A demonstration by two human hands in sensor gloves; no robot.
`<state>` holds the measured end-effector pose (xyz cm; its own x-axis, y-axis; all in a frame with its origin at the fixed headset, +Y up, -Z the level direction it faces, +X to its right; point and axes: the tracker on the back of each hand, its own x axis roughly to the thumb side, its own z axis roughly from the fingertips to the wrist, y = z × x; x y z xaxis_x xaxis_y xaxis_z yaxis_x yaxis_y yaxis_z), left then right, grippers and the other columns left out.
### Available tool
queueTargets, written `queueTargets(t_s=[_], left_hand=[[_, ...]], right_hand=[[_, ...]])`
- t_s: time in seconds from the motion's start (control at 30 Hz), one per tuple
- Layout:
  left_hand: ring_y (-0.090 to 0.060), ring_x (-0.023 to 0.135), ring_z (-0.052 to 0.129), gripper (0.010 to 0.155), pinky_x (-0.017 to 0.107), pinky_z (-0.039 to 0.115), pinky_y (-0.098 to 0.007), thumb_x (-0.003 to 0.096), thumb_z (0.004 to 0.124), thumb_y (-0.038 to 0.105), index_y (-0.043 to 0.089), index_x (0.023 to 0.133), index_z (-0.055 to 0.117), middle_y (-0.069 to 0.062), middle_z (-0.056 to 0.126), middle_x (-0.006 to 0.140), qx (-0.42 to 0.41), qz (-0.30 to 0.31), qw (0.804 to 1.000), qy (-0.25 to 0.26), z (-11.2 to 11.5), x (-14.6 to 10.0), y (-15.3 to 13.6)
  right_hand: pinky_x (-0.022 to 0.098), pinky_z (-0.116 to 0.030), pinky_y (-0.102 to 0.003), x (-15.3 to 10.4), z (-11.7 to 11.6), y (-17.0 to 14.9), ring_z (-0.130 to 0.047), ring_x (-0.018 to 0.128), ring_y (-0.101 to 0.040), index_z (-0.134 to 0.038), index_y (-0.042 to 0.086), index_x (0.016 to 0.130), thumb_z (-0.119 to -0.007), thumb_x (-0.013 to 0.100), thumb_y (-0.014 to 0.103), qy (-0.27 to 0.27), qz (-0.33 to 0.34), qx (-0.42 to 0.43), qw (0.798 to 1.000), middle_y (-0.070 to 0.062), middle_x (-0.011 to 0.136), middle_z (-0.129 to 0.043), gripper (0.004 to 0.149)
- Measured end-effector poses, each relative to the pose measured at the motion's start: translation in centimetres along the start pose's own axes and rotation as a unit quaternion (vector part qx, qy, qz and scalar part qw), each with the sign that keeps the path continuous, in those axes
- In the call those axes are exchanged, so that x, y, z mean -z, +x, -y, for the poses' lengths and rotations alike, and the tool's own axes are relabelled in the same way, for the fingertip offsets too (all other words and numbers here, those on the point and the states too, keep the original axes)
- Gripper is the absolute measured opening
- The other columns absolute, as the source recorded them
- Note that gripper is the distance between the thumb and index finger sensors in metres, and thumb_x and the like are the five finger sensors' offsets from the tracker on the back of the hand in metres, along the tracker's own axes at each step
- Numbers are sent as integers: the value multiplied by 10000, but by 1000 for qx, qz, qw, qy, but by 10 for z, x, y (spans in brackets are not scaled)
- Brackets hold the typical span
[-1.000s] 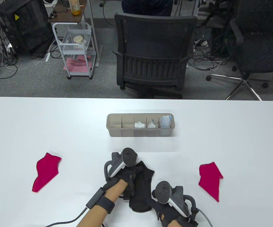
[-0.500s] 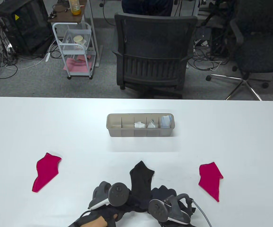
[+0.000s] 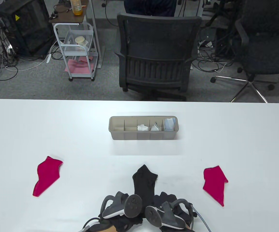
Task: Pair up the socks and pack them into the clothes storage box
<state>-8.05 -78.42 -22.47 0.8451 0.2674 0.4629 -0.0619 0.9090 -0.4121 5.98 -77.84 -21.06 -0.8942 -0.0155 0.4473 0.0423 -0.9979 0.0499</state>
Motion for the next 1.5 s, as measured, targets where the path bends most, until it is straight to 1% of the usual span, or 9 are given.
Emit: queueTargets(t_s=[0.27,0.3,0.43,0.7,0.9,1.07,1.17,1.3,1.5], left_hand=[[-385,482,819,598,400,640,-594,395,898,358,-101,775,939,-92,935,646,-56,-83,995,19,-7,21,-10],[-384,462,824,427,389,642,-596,394,899,356,134,755,946,-99,942,613,-78,-101,992,10,-8,24,-13],[-382,391,838,347,353,652,-600,376,922,378,222,685,944,-92,957,487,-116,-163,979,-27,-11,35,-22],[-341,430,816,355,383,651,-571,349,913,454,270,650,882,-56,895,486,-73,-196,975,-72,-15,48,-19],[-348,503,792,402,423,635,-573,373,918,385,270,754,855,-82,868,632,-111,-160,980,-36,-13,37,-23],[-371,557,820,525,449,648,-588,418,893,288,123,915,863,-86,889,787,-92,-88,992,1,-18,14,-23],[-357,562,821,589,452,653,-578,395,915,330,257,965,787,-56,878,810,-46,-51,996,61,-19,2,-14],[-358,537,843,623,442,665,-580,373,929,375,111,932,846,-39,915,760,8,-43,996,76,-11,8,-2],[-361,468,869,438,407,680,-588,351,944,356,276,781,913,-31,966,616,48,-51,993,99,-13,23,3]], right_hand=[[521,-641,-474,14,-9,-18,-792,540,-229,-886,363,719,-873,364,462,71,-129,139,979,35,587,-888,369],[521,-631,-478,15,-10,-21,-782,542,-235,-877,356,722,-863,373,460,88,-160,169,969,25,589,-879,365],[521,-618,-473,18,-13,-25,-764,539,-223,-859,378,694,-860,363,501,115,-224,192,949,35,588,-852,353],[561,-593,-470,7,-7,-19,-730,604,-217,-776,388,839,-920,300,549,115,-126,132,976,48,696,-805,580],[527,-653,-458,15,-7,-9,-793,543,-201,-860,387,735,-879,323,502,48,-126,71,988,63,592,-876,428],[508,-648,-471,19,-12,-25,-794,514,-220,-871,348,742,-850,370,454,104,-209,207,950,29,559,-887,388],[500,-652,-467,23,-14,-35,-799,502,-218,-888,339,732,-824,389,451,128,-232,254,930,24,542,-895,366],[485,-673,-452,26,-14,-37,-814,478,-200,-907,346,693,-840,382,477,130,-253,255,924,43,508,-905,344],[481,-692,-420,22,-14,-37,-820,476,-160,-905,366,665,-858,368,530,107,-247,247,931,92,511,-894,343]])
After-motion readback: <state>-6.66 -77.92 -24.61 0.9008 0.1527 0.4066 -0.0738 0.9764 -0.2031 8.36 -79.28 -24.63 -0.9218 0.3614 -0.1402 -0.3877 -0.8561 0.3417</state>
